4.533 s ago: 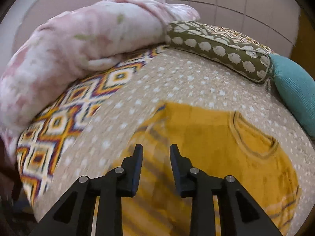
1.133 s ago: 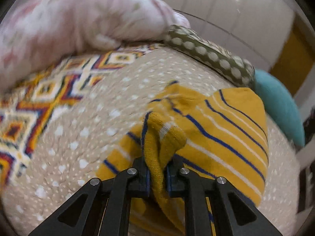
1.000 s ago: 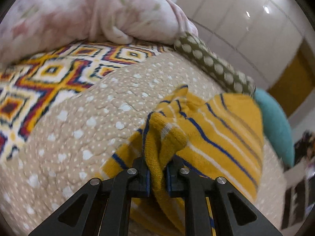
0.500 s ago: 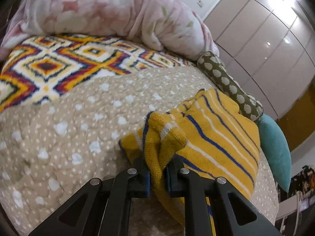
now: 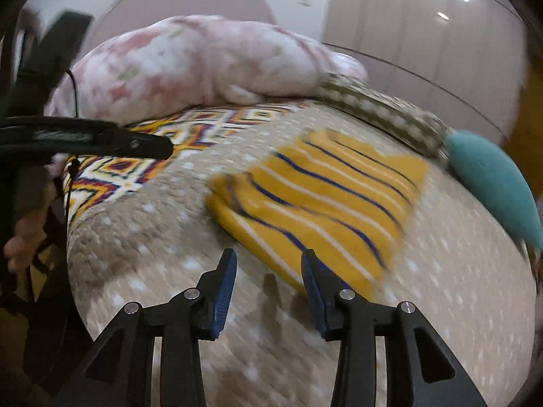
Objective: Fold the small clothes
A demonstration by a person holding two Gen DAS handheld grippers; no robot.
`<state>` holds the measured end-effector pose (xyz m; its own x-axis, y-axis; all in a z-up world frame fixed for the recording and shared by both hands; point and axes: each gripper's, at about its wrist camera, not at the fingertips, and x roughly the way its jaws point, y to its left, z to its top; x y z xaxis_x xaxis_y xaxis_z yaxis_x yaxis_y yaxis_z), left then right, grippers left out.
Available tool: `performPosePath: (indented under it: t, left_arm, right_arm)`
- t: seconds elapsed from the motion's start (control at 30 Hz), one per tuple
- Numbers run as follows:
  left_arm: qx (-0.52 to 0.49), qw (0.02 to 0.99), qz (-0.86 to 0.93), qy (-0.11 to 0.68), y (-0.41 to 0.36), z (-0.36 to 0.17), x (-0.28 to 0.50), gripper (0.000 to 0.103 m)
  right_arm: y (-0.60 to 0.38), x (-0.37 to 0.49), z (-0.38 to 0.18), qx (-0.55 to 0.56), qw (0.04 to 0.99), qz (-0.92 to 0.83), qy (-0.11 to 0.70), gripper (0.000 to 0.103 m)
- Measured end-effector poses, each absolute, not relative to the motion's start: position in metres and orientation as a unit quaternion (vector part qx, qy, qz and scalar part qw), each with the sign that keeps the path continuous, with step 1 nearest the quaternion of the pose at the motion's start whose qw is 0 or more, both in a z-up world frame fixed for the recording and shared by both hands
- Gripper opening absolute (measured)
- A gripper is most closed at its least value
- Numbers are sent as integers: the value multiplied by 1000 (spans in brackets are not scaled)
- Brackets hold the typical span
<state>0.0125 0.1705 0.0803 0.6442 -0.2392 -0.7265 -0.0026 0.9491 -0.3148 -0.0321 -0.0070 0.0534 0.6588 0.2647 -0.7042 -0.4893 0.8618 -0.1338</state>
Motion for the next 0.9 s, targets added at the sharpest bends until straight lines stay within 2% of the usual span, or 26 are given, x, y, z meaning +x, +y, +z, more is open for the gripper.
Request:
performPosePath:
  t: [0.23, 0.27, 0.33, 0.4, 0.53, 0.63, 0.73, 0.77, 0.8, 0.9]
  left_arm:
    - [-133, 874, -123, 450, 124, 54, 95, 75]
    - [-127, 870, -127, 460, 117, 49, 106, 69]
    - [-118, 857, -141, 481, 108, 42, 121, 11]
    - [-117, 857, -140, 483, 108, 46, 122, 8]
    - [-144, 866, -132, 461, 137, 61, 105, 7]
    - [-151, 858, -112, 478, 151, 47, 110, 8]
    - [-149, 845, -107, 502, 148, 21, 119, 10]
    - [-149, 846, -106, 501, 147, 18, 120, 11]
    - [-147, 849, -103, 498, 146, 16, 119, 16]
    - [-147, 854, -87, 492, 151, 16, 116, 39]
  right_arm:
    - [-79, -36, 47, -101, 909, 138, 380, 43]
    - [-85, -36, 44, -94, 909, 131, 385, 43]
    - [-93, -34, 41, -85, 909, 120, 391, 43]
    - [-99, -32, 39, -74, 909, 111, 395, 43]
    - [-106, -27, 45, -58, 913, 112, 389, 43]
    - [-109, -10, 50, -16, 912, 131, 389, 43]
    - [-110, 13, 50, 38, 908, 150, 390, 56]
    - [-110, 24, 47, 63, 903, 157, 394, 57]
    - [-111, 33, 44, 83, 899, 159, 400, 58]
    - [-117, 57, 29, 152, 876, 175, 423, 63]
